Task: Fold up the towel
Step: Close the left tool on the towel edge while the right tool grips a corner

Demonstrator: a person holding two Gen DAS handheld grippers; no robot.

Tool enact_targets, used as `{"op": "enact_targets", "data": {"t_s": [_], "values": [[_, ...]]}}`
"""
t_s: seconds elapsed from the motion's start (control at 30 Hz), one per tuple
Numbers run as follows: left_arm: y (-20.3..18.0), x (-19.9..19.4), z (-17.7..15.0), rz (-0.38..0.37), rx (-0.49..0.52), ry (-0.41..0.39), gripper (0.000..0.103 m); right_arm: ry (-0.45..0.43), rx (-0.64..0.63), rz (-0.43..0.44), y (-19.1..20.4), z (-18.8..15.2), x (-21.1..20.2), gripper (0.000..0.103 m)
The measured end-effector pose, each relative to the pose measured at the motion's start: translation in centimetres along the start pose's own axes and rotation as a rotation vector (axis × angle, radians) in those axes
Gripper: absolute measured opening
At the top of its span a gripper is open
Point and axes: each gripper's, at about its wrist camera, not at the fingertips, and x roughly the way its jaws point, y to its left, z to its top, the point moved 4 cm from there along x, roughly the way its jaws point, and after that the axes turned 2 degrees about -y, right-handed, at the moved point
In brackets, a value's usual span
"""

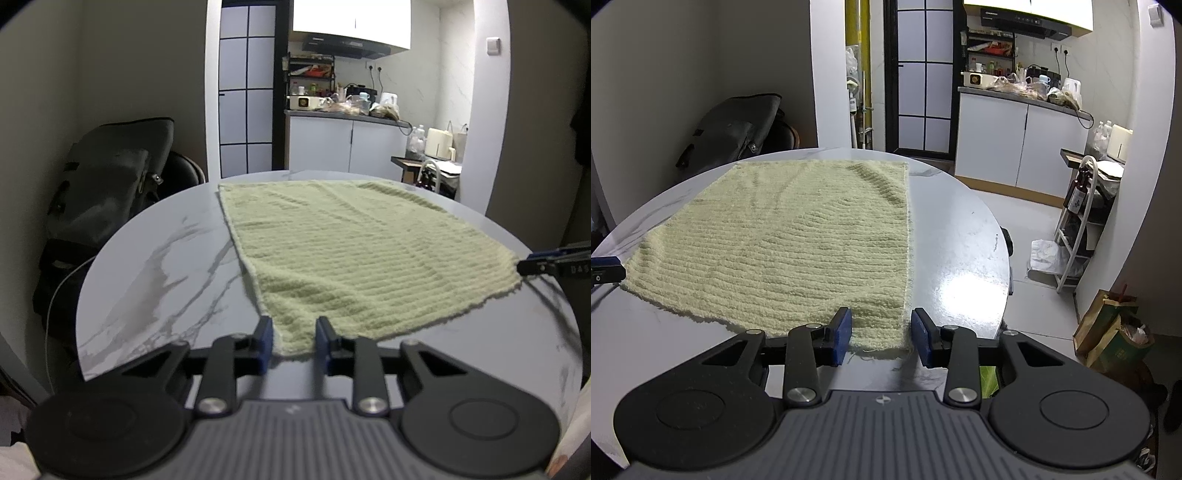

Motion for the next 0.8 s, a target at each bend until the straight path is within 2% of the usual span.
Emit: {"op": "enact_targets", "data": {"t_s": [0.67,0.8], "values": [[-0.06,0.27,0.24,-0.02,0.005,0.018,0.028,0.013,-0.006,0.024,0.05,0.19,0.0,0.04],[-0.16,0.21,0.24,-0.027,0.001,0.021,0.016,0.01,-0.007,0.025,0.43,0.01,-0.42,0.039]]}}
